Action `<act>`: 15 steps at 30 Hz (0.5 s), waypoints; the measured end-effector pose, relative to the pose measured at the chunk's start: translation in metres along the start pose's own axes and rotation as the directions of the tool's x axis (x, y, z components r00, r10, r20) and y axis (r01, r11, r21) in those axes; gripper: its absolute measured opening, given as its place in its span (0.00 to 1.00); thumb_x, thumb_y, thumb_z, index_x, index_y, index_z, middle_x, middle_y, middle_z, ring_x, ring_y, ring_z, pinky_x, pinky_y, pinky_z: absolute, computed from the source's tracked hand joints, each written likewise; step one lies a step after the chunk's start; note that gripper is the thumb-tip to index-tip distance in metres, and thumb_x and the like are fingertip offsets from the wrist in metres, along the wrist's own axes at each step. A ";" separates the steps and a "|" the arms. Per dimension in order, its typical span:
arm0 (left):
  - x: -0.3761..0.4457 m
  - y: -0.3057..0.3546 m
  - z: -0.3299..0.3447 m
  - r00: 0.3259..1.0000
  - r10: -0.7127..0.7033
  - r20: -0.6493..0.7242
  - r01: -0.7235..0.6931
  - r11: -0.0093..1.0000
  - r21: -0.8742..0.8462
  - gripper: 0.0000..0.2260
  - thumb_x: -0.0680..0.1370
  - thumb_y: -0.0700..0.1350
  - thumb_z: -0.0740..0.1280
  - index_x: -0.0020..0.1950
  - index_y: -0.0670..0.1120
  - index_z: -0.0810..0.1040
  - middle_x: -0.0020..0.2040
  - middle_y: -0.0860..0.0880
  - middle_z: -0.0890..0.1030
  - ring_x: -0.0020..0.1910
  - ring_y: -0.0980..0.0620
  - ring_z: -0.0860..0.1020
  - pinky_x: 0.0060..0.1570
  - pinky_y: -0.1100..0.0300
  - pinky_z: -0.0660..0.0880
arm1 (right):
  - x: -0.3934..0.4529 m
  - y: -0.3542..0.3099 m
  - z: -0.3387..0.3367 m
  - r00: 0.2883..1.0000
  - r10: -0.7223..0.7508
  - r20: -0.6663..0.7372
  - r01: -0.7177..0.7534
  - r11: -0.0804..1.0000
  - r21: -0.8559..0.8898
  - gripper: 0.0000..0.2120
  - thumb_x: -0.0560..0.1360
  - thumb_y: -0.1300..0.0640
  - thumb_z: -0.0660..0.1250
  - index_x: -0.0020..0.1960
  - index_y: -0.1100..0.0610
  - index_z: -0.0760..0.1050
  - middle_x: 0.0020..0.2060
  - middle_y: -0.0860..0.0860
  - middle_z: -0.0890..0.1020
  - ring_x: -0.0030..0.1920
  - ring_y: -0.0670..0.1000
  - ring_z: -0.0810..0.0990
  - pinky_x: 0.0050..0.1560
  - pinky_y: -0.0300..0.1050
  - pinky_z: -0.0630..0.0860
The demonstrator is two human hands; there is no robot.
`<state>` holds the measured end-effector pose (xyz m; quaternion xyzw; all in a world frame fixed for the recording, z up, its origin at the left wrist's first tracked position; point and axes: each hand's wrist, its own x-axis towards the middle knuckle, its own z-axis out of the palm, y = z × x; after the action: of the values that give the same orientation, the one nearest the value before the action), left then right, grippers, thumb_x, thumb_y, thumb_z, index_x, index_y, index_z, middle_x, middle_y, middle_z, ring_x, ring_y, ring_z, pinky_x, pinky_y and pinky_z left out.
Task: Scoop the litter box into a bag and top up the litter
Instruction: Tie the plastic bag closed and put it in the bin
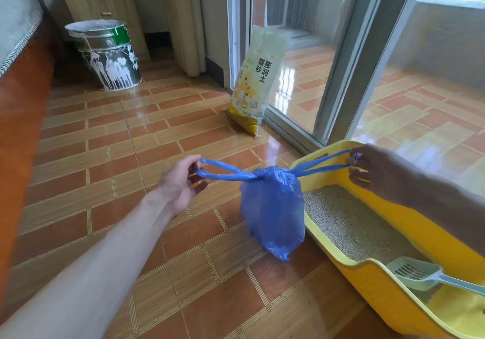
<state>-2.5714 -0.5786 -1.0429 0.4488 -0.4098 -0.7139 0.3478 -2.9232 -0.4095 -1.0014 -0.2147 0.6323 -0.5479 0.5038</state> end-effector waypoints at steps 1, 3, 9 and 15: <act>-0.002 0.008 0.005 0.999 0.040 0.013 -0.040 0.999 0.000 0.15 0.82 0.47 0.64 0.35 0.48 0.71 0.37 0.49 0.75 0.41 0.50 0.75 0.49 0.53 0.73 | -0.005 -0.005 0.005 0.999 -0.041 0.025 0.042 0.998 -0.044 0.10 0.81 0.54 0.62 0.42 0.52 0.74 0.37 0.48 0.76 0.39 0.49 0.74 0.49 0.44 0.71; -0.007 0.024 0.019 0.992 0.121 0.045 -0.122 0.992 0.037 0.14 0.83 0.46 0.63 0.37 0.47 0.73 0.38 0.49 0.76 0.41 0.51 0.77 0.49 0.54 0.74 | -0.014 -0.015 0.015 0.992 -0.098 0.081 0.106 0.989 -0.102 0.10 0.82 0.51 0.61 0.44 0.50 0.78 0.39 0.46 0.79 0.45 0.49 0.77 0.57 0.48 0.68; -0.035 0.056 0.081 0.919 0.323 0.226 -0.379 0.881 0.282 0.09 0.83 0.45 0.63 0.45 0.44 0.77 0.40 0.47 0.78 0.39 0.52 0.76 0.46 0.57 0.76 | -0.034 -0.036 0.059 0.926 -0.288 0.245 0.324 0.938 -0.123 0.14 0.83 0.55 0.61 0.62 0.61 0.80 0.47 0.52 0.84 0.50 0.51 0.83 0.64 0.53 0.72; -0.056 0.058 0.122 0.852 0.379 0.362 -0.522 0.673 0.524 0.13 0.82 0.47 0.66 0.52 0.37 0.80 0.46 0.40 0.84 0.39 0.50 0.81 0.55 0.46 0.80 | -0.040 -0.029 0.100 0.825 -0.481 0.295 0.546 0.814 -0.198 0.12 0.80 0.61 0.68 0.60 0.65 0.81 0.52 0.63 0.85 0.52 0.58 0.85 0.59 0.50 0.81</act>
<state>-2.6575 -0.5217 -0.9389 0.3366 -0.7505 -0.4810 0.3035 -2.8284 -0.4334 -0.9484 -0.5081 0.5564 -0.5424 0.3716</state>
